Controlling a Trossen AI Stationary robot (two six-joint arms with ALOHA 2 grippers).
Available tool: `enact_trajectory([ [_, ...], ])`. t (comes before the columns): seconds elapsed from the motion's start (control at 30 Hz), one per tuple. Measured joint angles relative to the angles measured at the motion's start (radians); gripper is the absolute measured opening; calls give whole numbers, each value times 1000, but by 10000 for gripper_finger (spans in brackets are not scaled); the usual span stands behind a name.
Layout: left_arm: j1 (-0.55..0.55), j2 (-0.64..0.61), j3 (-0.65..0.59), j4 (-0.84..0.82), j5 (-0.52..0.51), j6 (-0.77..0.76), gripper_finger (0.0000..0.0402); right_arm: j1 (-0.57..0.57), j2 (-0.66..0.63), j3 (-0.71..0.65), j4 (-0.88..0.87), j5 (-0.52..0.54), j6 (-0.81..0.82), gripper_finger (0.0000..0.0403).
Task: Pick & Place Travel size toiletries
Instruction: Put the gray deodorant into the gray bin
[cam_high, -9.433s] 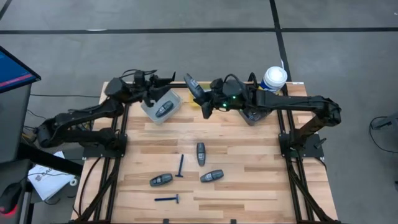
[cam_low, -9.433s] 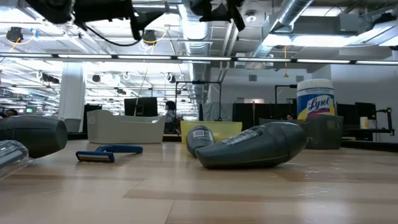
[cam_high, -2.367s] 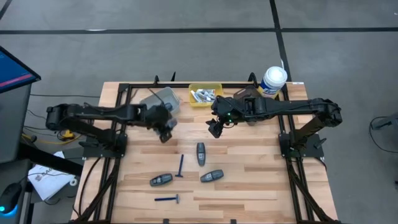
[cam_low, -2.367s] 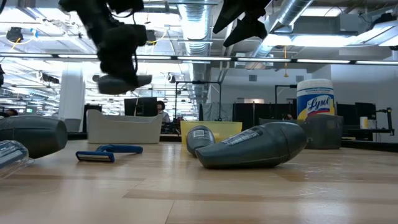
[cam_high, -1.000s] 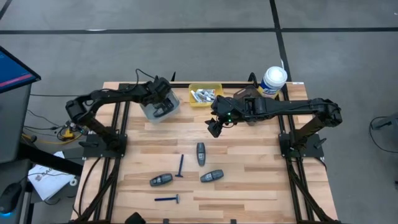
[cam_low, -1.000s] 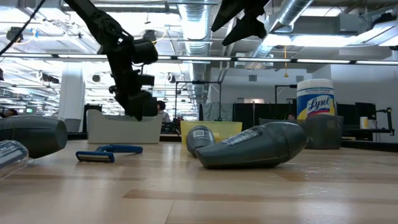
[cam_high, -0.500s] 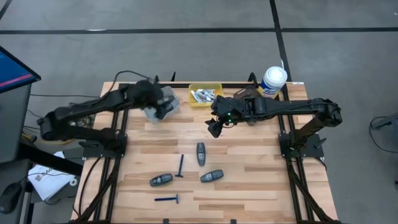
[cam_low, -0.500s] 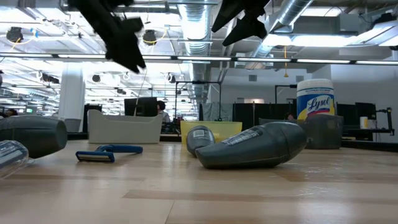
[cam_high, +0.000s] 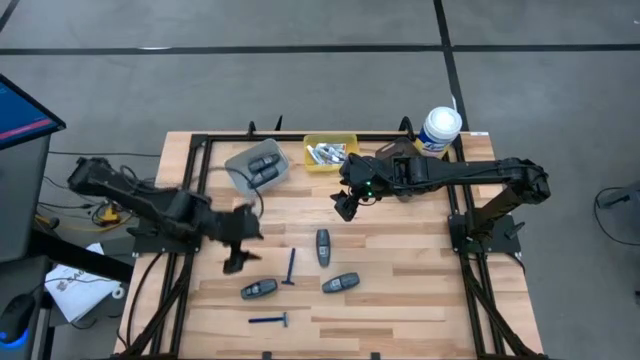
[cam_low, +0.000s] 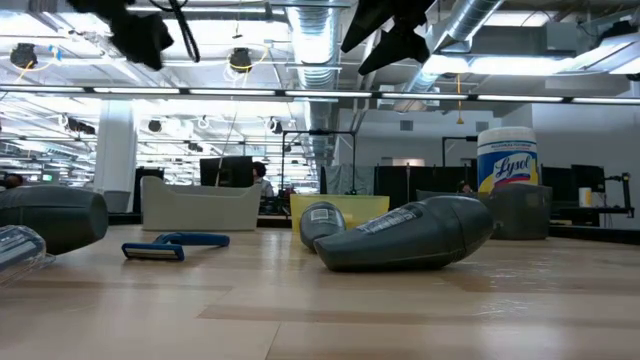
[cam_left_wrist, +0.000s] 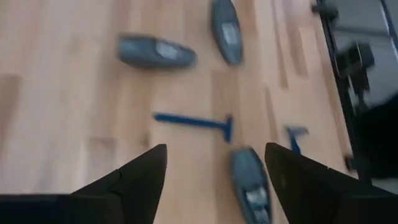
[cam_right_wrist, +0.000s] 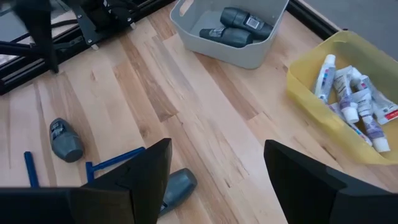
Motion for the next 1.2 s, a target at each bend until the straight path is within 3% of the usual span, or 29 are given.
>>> enact_trajectory([
  [0.37, -187, 185, -23, 36, -51, -191, 271, 1, 0, 0, -16, -22, -15, 248],
  [0.5, -257, 218, -86, 130, -58, -285, 271, 1, 0, 0, -16, -22, -19, 248],
  [0.63, -311, 247, -137, 204, -137, -392, 271, 0, 0, 0, -13, -22, -28, 248],
  [1.2, -375, 512, -158, 364, -218, -496, 271, -9, 24, 0, -18, -75, -28, 248],
])
